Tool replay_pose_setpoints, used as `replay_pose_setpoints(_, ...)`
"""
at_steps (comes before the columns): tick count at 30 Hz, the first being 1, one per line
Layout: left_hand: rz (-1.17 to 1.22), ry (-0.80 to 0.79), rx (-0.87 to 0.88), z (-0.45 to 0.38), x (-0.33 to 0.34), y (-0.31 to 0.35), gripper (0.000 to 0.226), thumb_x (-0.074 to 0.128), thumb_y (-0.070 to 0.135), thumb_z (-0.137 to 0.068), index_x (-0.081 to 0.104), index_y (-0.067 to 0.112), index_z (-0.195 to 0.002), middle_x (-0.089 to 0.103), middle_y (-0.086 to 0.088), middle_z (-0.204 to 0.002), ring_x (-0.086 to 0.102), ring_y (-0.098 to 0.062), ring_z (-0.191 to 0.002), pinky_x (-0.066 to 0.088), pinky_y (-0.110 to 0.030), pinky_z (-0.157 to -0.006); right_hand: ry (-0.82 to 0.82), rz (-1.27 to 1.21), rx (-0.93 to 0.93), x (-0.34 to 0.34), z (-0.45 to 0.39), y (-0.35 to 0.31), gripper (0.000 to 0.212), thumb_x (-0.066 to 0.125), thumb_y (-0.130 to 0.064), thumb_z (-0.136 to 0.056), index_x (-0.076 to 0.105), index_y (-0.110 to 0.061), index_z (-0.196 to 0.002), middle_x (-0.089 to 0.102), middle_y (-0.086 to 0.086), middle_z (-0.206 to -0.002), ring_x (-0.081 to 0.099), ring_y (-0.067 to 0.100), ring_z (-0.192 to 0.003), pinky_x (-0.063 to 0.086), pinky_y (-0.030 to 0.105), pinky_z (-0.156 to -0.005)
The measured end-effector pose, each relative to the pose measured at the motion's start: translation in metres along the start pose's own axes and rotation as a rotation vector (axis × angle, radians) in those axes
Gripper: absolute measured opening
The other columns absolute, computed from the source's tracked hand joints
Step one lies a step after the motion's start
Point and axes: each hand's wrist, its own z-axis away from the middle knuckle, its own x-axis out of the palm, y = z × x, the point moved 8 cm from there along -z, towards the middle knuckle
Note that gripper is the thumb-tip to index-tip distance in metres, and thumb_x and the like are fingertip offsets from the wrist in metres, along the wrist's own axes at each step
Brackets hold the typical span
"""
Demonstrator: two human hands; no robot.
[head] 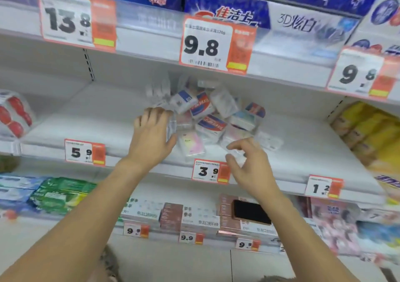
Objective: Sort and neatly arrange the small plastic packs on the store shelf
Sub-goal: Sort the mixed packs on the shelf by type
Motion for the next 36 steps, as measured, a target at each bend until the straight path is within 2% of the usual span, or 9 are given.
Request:
replay_pose_setpoints(6,-0.027,0.037,0.018,-0.014,0.007,-0.007,0.035,0.072,0.033,-0.075,0.066,0.022,-0.107,0.064,-0.004,-0.108,0.055,-0.030,-0.104,0.036,-0.041,-0.086,0.100,0.082,-0.065,0.015,-0.054,0.008,0.023,0.072,-0.021,-0.082,0.067,-0.016,-0.104,0.062,0.005,-0.113,0.058,0.024,-0.108,0.048,0.036,-0.094)
replay_pose_setpoints(9,0.045,0.027,0.019,-0.019,0.013,-0.019,0.036,0.078,0.032,-0.073,0.065,0.024,-0.105,0.061,-0.002,-0.110,0.052,-0.029,-0.106,0.034,-0.039,-0.087,0.113,0.196,0.000,0.022,-0.073,0.023,0.049,0.069,-0.047,-0.077,0.063,-0.021,-0.117,0.059,0.009,-0.124,0.056,0.030,-0.114,0.051,0.041,-0.093)
replay_pose_setpoints(14,0.233,-0.012,-0.026,-0.022,0.019,-0.040,0.040,0.080,0.027,-0.074,0.060,0.023,-0.109,0.056,0.002,-0.119,0.044,-0.026,-0.115,0.041,-0.041,-0.094,-0.085,0.364,0.062,0.036,-0.089,0.043,0.081,0.050,-0.080,-0.074,0.038,-0.039,-0.142,0.050,-0.001,-0.145,0.050,0.025,-0.131,0.039,0.048,-0.106)
replay_pose_setpoints(18,0.207,0.018,-0.008,-0.023,0.013,-0.040,0.043,0.067,0.053,-0.074,0.060,0.025,-0.105,0.059,0.008,-0.113,0.051,-0.022,-0.109,0.046,-0.043,-0.089,-0.098,0.387,0.022,0.049,-0.095,0.028,0.079,0.043,-0.086,-0.072,0.043,-0.040,-0.136,0.060,-0.002,-0.132,0.056,0.026,-0.121,0.043,0.047,-0.103)
replay_pose_setpoints(22,0.113,0.115,-0.084,-0.026,0.004,-0.033,0.053,0.058,0.069,-0.068,0.062,0.020,-0.090,0.063,0.006,-0.094,0.057,-0.022,-0.094,0.047,-0.039,-0.078,0.008,0.218,0.014,0.047,-0.097,0.013,0.066,0.069,-0.069,-0.070,0.062,-0.028,-0.122,0.059,0.001,-0.120,0.059,0.023,-0.109,0.046,0.036,-0.095)
replay_pose_setpoints(26,0.045,0.161,-0.136,-0.030,0.007,-0.025,0.043,0.064,0.057,-0.068,0.063,0.017,-0.083,0.064,0.002,-0.088,0.058,-0.026,-0.087,0.048,-0.036,-0.067,0.093,-0.062,-0.001,0.037,-0.095,0.008,0.066,0.087,-0.044,-0.062,0.061,-0.031,-0.121,0.042,-0.013,-0.121,0.055,-0.011,-0.097,0.044,0.010,-0.084)
replay_pose_setpoints(29,0.078,0.185,-0.172,-0.031,0.005,-0.028,0.032,0.068,0.044,-0.068,0.069,0.015,-0.083,0.069,0.001,-0.089,0.060,-0.028,-0.092,0.044,-0.037,-0.077,0.222,-0.291,-0.009,0.028,-0.088,0.005,0.063,0.090,-0.025,-0.062,0.063,-0.032,-0.119,0.045,-0.012,-0.128,0.061,-0.006,-0.101,0.055,0.018,-0.087)
replay_pose_setpoints(33,0.203,0.265,-0.170,-0.028,-0.016,-0.026,0.008,0.063,0.024,-0.071,0.068,0.018,-0.072,0.065,0.005,-0.071,0.060,-0.030,-0.090,0.048,-0.035,-0.075,0.184,-0.585,-0.001,0.029,-0.082,-0.001,0.065,0.088,-0.007,-0.065,0.063,-0.037,-0.117,0.047,-0.015,-0.139,0.065,0.004,-0.108,0.060,0.023,-0.076)
replay_pose_setpoints(36,0.542,0.284,-0.349,-0.024,-0.027,-0.034,0.017,0.066,0.019,-0.086,0.071,0.020,-0.102,0.068,0.009,-0.087,0.063,-0.011,-0.083,0.051,-0.024,-0.073,0.120,-0.816,-0.001,0.023,-0.082,-0.004,0.066,0.084,0.004,-0.068,0.063,-0.032,-0.119,0.055,-0.015,-0.138,0.066,0.007,-0.112,0.057,0.021,-0.078)
